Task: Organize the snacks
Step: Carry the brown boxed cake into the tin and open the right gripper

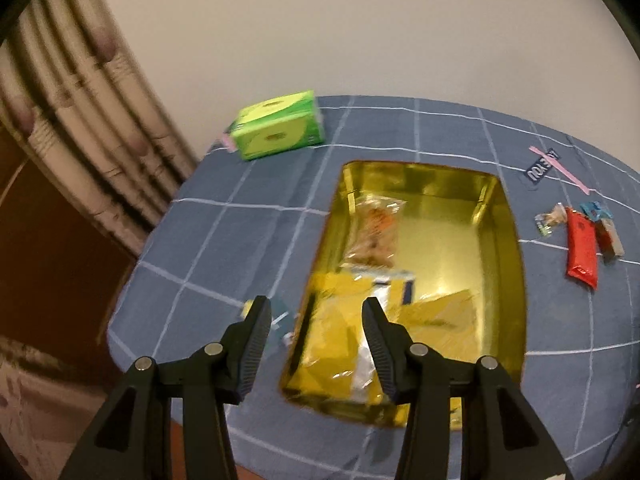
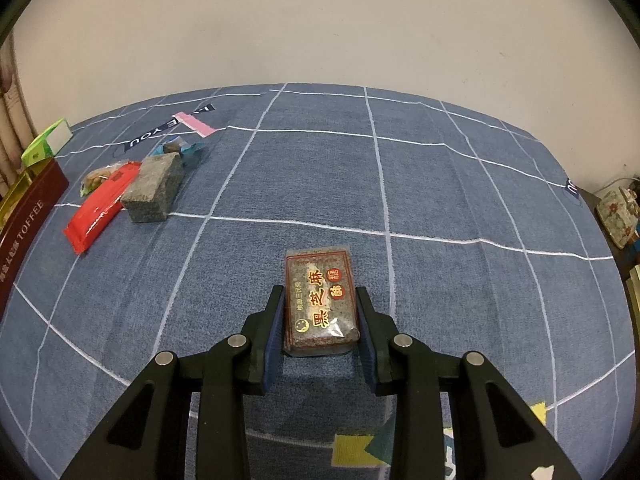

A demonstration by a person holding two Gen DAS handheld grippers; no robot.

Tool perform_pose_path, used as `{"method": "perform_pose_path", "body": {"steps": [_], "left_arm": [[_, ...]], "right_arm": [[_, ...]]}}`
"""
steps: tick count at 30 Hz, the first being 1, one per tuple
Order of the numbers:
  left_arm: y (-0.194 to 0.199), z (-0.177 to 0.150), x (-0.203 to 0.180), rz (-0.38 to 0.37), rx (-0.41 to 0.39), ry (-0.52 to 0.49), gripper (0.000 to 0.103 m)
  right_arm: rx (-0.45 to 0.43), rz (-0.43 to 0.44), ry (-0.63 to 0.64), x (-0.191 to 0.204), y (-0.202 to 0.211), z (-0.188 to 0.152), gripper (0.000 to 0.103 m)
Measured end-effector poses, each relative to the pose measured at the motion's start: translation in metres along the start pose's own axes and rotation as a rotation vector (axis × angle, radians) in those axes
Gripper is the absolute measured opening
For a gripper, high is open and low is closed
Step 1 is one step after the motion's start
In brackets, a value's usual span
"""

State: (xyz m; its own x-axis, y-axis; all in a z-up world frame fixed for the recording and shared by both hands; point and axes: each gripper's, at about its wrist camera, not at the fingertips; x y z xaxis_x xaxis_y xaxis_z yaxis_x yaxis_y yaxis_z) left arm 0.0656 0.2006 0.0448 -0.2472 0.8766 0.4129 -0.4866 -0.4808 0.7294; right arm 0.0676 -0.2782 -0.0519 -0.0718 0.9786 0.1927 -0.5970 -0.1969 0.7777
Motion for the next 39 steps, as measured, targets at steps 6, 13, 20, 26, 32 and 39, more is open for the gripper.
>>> {"method": "perform_pose_path", "body": {"steps": [6, 13, 20, 26, 32, 39], "left_arm": [[0.001, -0.026, 0.016, 0.025, 0.019, 0.040, 0.049], [-0.001, -0.042, 0.032, 0.018, 0.042, 0.092, 0.051], [-0.012, -0.047, 0.048, 0.007, 0.078, 0.145, 0.051], [-0.017, -0.048, 0.052, -0.005, 0.105, 0.176, 0.051], [-0.017, -0.049, 0.054, -0.010, 0.115, 0.193, 0.051], [-0.017, -0.053, 0.062, -0.010, 0.125, 0.224, 0.051]], "right_arm": [[0.016, -0.023, -0.007, 0.001, -0.001, 0.004, 0.029], [0.036, -0.075, -0.024, 0.011, -0.002, 0.007, 0.028], [0.039, -0.096, -0.062, 0.020, 0.004, 0.008, 0.028], [0.013, -0.069, -0.060, 0.043, 0.018, 0.017, 0.028], [0.004, 0.030, -0.016, 0.093, 0.026, 0.031, 0.028], [0.046, 0.178, 0.082, 0.182, 0.019, 0.040, 0.028]]}}
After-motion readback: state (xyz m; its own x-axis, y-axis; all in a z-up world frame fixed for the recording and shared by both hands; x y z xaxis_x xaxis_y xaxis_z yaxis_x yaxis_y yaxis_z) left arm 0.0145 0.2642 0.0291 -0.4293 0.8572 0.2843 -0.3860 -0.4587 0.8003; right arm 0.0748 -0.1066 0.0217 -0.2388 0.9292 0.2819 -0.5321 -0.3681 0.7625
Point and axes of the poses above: each gripper's, at about its wrist camera, not at the fingertips, and y roughly against the way its jaws point, x to its left, z to its top, and after that the axes turned 14 degrees about z, right-handed
